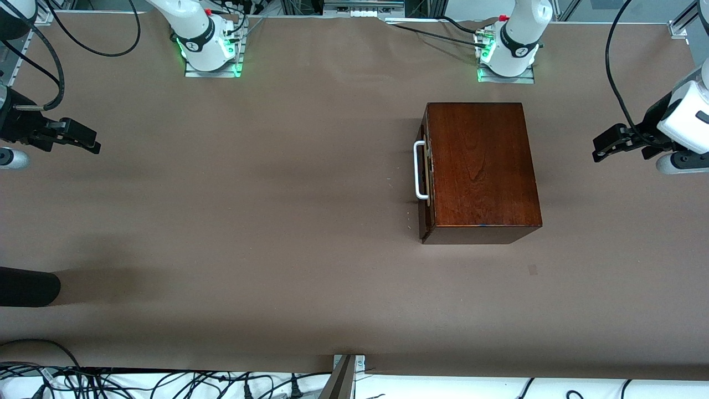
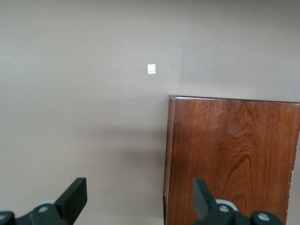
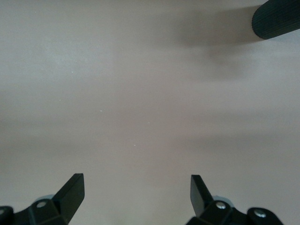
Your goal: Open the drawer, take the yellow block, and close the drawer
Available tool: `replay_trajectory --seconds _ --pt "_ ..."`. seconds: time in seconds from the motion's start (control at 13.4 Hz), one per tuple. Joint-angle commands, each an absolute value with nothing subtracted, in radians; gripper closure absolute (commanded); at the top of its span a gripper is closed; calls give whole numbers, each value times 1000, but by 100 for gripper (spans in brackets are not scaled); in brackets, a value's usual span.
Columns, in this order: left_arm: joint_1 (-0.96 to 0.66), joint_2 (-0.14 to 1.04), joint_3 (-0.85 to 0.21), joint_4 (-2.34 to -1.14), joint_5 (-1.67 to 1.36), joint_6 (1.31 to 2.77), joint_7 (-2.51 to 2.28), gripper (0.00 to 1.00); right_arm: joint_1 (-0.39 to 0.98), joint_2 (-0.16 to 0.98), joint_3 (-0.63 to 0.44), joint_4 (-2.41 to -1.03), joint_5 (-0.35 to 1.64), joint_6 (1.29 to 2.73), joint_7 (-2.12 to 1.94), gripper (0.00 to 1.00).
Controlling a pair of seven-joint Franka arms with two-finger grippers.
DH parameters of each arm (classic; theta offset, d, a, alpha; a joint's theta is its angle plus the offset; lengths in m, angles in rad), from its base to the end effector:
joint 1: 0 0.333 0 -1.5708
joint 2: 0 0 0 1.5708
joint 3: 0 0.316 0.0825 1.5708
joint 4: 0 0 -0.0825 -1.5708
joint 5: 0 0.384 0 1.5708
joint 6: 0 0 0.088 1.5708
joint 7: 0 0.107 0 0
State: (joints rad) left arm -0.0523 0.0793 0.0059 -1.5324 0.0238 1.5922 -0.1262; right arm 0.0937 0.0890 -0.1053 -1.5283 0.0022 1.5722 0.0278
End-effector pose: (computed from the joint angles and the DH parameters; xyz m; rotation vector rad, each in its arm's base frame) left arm 0.5797 -0.0245 0.5995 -3.1132 -0.1231 0.0270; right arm 0.5806 -0.0038 0.5944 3.1327 -0.0615 -0.0698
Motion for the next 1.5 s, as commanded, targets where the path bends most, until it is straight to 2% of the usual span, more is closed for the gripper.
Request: replay_trajectory --seconds 0.0,1.42 --pt "-57 103 0 -1494 -2 1582 -110 0 91 72 -103 -1525 -2 1566 28 0" --pt "-48 101 -3 -1497 -2 1574 -109 0 91 92 -100 -1526 -2 1577 29 0"
